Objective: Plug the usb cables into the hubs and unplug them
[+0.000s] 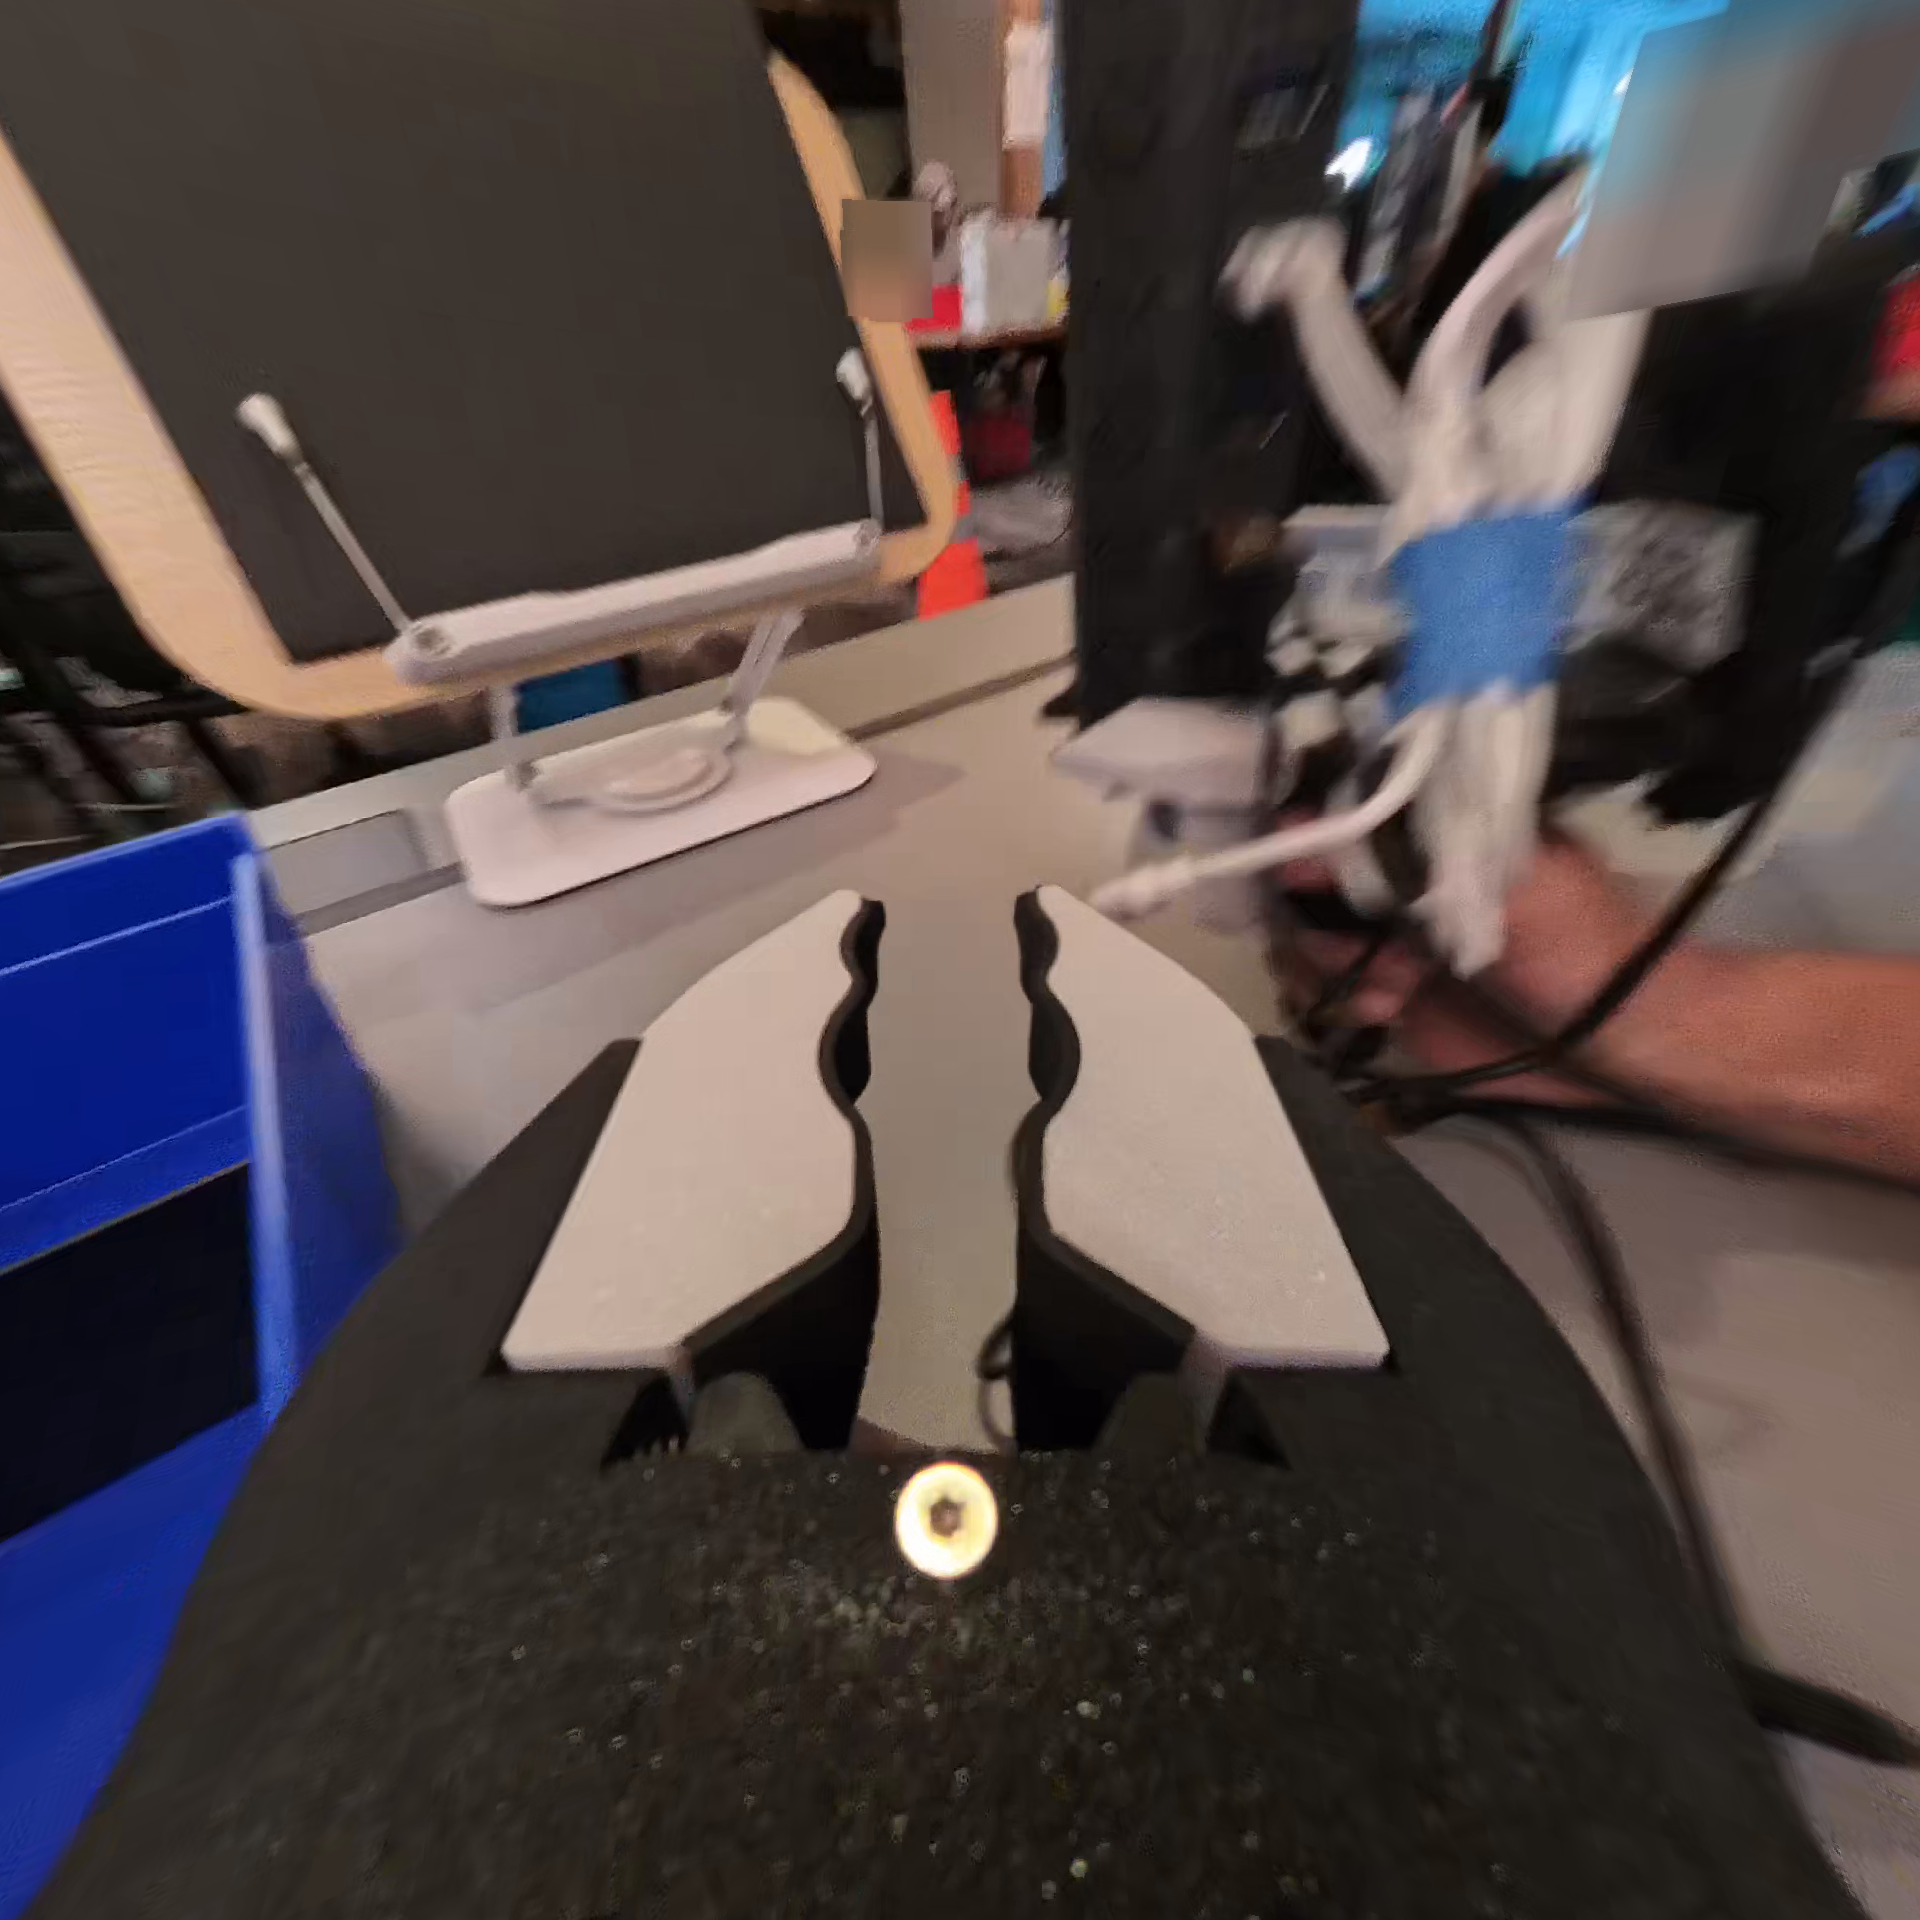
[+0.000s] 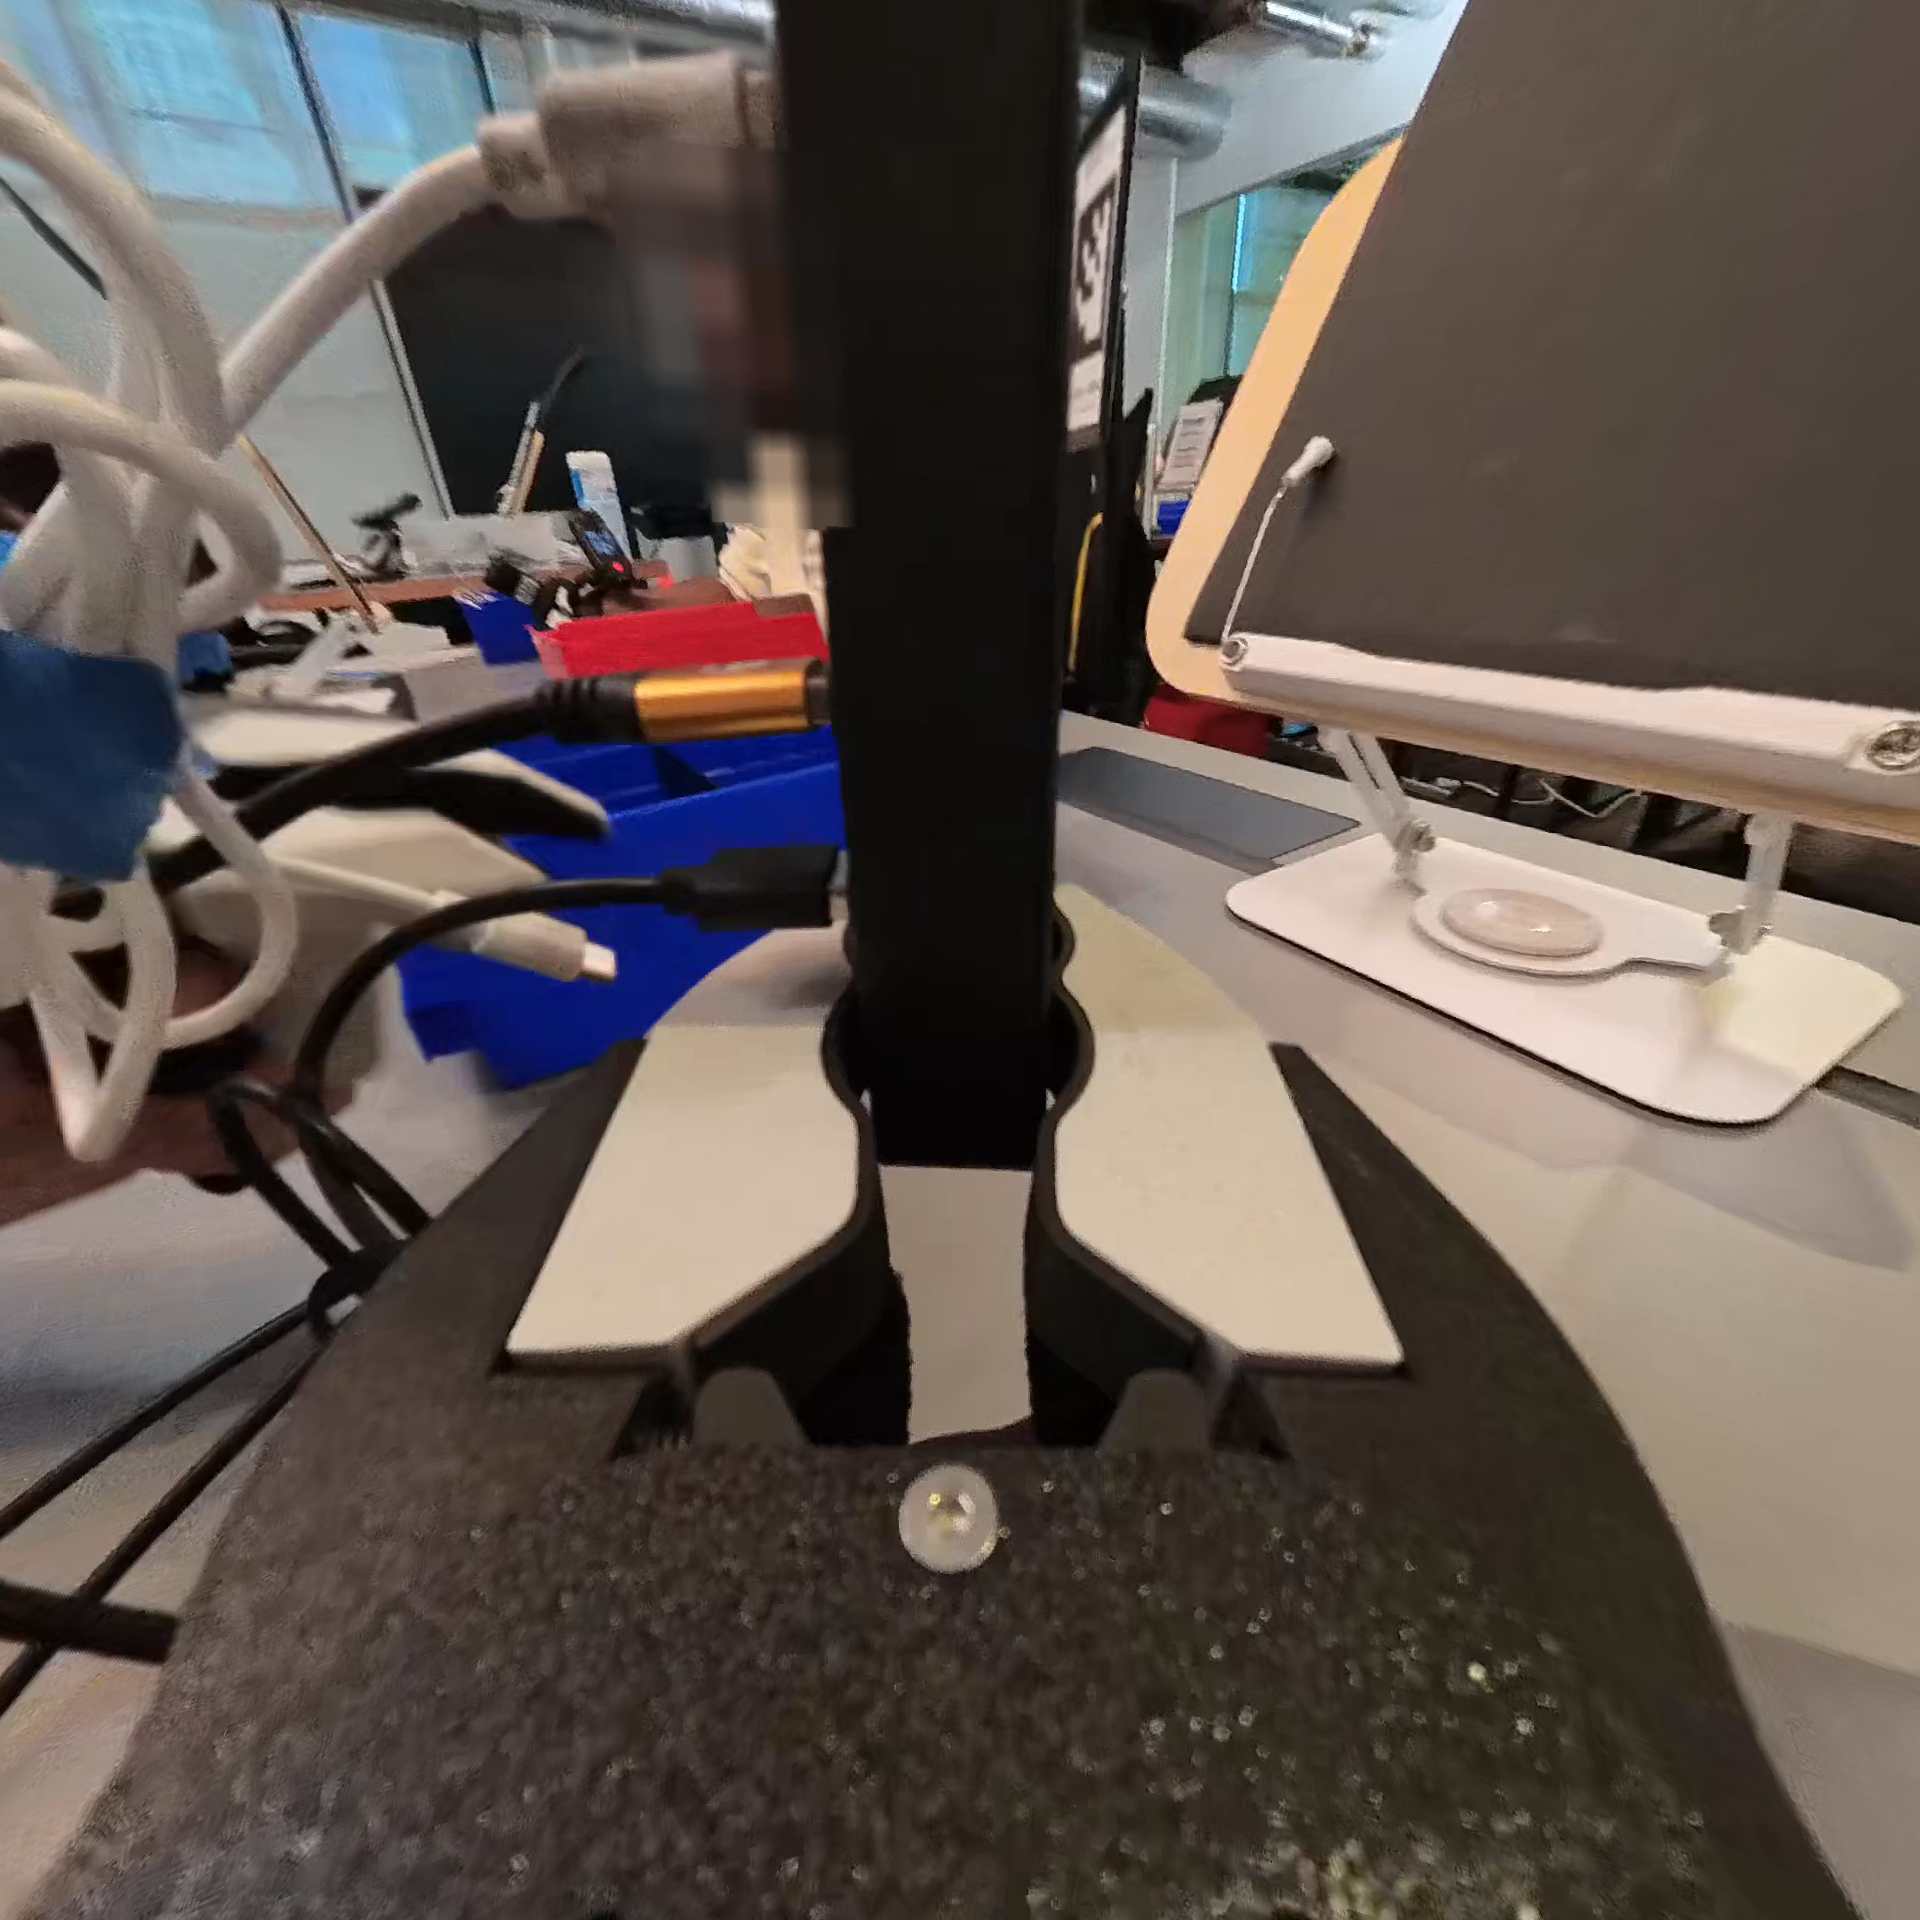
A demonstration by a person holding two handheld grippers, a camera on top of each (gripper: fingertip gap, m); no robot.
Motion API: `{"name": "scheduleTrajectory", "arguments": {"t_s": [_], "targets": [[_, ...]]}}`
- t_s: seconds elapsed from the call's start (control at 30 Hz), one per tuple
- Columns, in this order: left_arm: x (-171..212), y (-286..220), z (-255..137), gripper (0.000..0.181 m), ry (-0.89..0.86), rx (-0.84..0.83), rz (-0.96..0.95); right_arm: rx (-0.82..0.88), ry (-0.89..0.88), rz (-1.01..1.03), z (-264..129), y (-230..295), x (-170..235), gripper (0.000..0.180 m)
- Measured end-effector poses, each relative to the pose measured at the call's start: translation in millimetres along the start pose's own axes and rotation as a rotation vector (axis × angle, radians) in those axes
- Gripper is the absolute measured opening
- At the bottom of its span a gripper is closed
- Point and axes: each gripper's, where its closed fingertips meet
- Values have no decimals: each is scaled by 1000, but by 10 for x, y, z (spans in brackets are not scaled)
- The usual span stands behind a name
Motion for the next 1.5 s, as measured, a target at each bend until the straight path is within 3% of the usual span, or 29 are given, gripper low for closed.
{"name": "scheduleTrajectory", "arguments": {"t_s": [0.13, 0.23, 0.27, 0.47, 0.8, 1.17, 1.3, 1.37, 1.5], "targets": [[-329, -374, -144, 44, -66, 202, -153, 46, 58, 11, 40, -79, 126, 27], [-161, -557, -52, 70, 91, 231, -140, 58, 78, -5, 55, -58, 152, 27], [-99, -595, -20, 71, 131, 230, -118, 60, 84, -17, 62, -40, 157, 27], [-28, -554, 96, 37, 129, 123, -79, 66, 100, -73, 113, 121, 167, 27], [-94, -477, 203, 17, 85, 26, -65, 59, 104, -93, 158, 303, 168, 27], [-37, -427, 235, 15, 154, -15, -92, 93, 112, -15, 197, 245, 224, 27], [-1, -516, 186, 14, 172, 4, -62, 156, 68, 87, 130, -47, 191, 28], [8, -533, 176, 14, 168, 5, -37, 168, 71, -21, 86, -59, 164, 27], [21, -511, 192, 15, 162, 14, -39, 132, 39, -29, 52, -9, 73, 27]]}}
Point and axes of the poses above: each gripper's, where its closed fingertips meet, z out along the fingers, x out of its underside, y = z × x across the jaws, and after that the axes turned 5 degrees about -x, right-handed
